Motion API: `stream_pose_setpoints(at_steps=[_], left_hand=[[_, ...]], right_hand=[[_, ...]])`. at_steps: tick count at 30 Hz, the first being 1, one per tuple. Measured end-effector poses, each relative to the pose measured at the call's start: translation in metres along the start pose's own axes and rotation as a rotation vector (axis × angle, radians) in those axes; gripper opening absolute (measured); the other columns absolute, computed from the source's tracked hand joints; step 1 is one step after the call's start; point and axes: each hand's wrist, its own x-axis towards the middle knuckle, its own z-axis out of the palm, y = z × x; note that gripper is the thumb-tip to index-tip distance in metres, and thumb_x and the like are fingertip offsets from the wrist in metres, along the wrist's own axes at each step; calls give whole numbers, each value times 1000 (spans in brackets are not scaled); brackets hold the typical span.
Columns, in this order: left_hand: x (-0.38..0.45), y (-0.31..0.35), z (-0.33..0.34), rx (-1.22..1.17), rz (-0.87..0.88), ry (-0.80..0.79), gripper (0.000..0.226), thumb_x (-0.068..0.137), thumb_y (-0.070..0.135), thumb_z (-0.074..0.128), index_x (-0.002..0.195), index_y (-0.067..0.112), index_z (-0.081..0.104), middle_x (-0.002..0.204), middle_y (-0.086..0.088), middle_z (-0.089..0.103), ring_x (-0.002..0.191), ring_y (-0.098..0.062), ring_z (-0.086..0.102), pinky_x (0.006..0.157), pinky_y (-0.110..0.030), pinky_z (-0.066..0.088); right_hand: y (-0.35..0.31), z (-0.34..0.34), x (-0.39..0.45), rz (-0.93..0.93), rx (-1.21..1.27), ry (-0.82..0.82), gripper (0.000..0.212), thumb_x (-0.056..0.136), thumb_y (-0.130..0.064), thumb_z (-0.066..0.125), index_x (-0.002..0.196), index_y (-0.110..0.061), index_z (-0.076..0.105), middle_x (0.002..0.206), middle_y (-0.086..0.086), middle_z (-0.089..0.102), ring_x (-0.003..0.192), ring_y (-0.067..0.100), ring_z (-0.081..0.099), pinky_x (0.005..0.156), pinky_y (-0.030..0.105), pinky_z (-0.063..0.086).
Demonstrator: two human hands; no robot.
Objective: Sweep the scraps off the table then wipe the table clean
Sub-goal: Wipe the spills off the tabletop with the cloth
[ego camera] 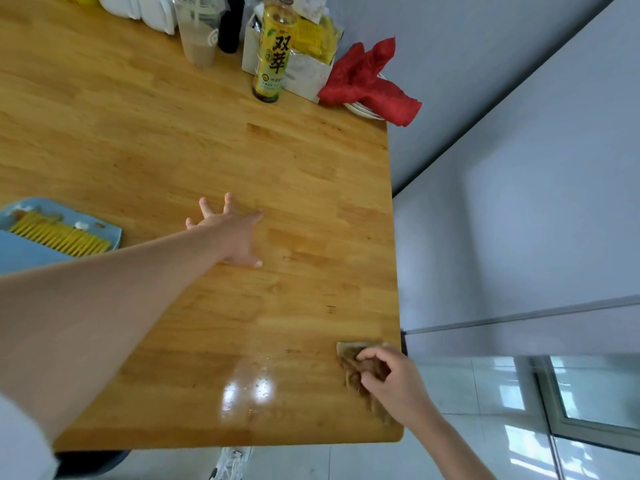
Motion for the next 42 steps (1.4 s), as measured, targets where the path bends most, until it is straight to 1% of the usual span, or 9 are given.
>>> stream_pose_setpoints(at_steps=[6, 12, 17, 19, 24, 30, 32, 37, 42], left_hand=[[-16, -16, 22, -22, 73, 177, 89, 88, 68, 56, 158, 41, 9, 166, -11, -13, 150, -46, -12, 121, -59, 12], [-50, -73, 36, 50, 199, 169, 54, 103, 47, 40, 154, 43, 25, 167, -3, 5, 153, -35, 5, 117, -51, 31], [-71, -118, 14, 72, 196, 198, 54, 102, 17, 35, 153, 35, 33, 158, -1, 32, 142, -27, 31, 110, -45, 40], [-74, -123, 5, 41, 189, 236, 60, 98, 12, 37, 154, 34, 32, 155, 1, 37, 140, -27, 35, 107, -44, 43], [-67, -145, -24, 12, 166, 252, 64, 96, 12, 43, 155, 35, 29, 156, -6, 35, 140, -32, 34, 108, -48, 41], [-56, -168, -31, 4, 126, 227, 58, 101, 19, 44, 154, 37, 30, 159, -7, 32, 143, -35, 31, 110, -51, 40], [-49, -169, -31, 4, 121, 230, 56, 102, 24, 45, 155, 36, 30, 158, -7, 32, 144, -36, 29, 110, -51, 39], [-26, -169, -37, 42, 114, 230, 49, 106, 38, 34, 155, 37, 29, 161, -9, 24, 146, -38, 22, 114, -50, 35], [-9, -163, -50, 96, 46, 97, 50, 106, 29, 29, 156, 28, 30, 162, -15, 24, 146, -35, 27, 119, -45, 26]], right_hand=[[-77, 24, 63, 395, 126, 541, 35, 99, -32, 55, 133, -25, 56, 113, -2, 63, 84, 13, 66, 71, 27, 54], [-139, 112, -16, -504, -116, -225, 33, 88, -41, 54, 121, -46, 56, 99, -25, 46, 85, -3, 48, 76, 23, 47], [-127, 38, 59, 417, 216, 479, 30, 98, -24, 58, 128, -26, 61, 94, -3, 72, 71, 14, 71, 63, 29, 55], [-160, 71, 66, 342, 69, 580, 29, 98, -23, 54, 126, -24, 62, 107, 8, 68, 89, 26, 69, 73, 31, 52], [-225, 150, 32, -550, -186, -243, 31, 91, -44, 52, 122, -51, 51, 98, -20, 47, 77, -8, 48, 63, 18, 42], [-217, 75, 130, 336, 0, 352, 36, 101, -34, 51, 137, -32, 52, 118, 4, 61, 90, 25, 69, 76, 41, 60], [-245, 111, 126, 104, -67, 354, 35, 98, -34, 52, 134, -33, 55, 122, 0, 57, 96, 22, 65, 79, 36, 56], [-258, 139, 92, -584, -178, -190, 31, 87, -42, 53, 117, -45, 59, 90, -21, 44, 75, -3, 46, 60, 18, 35], [-239, 65, 192, 177, 9, 279, 34, 99, -28, 52, 132, -32, 57, 119, 3, 65, 82, 18, 70, 70, 32, 58]])
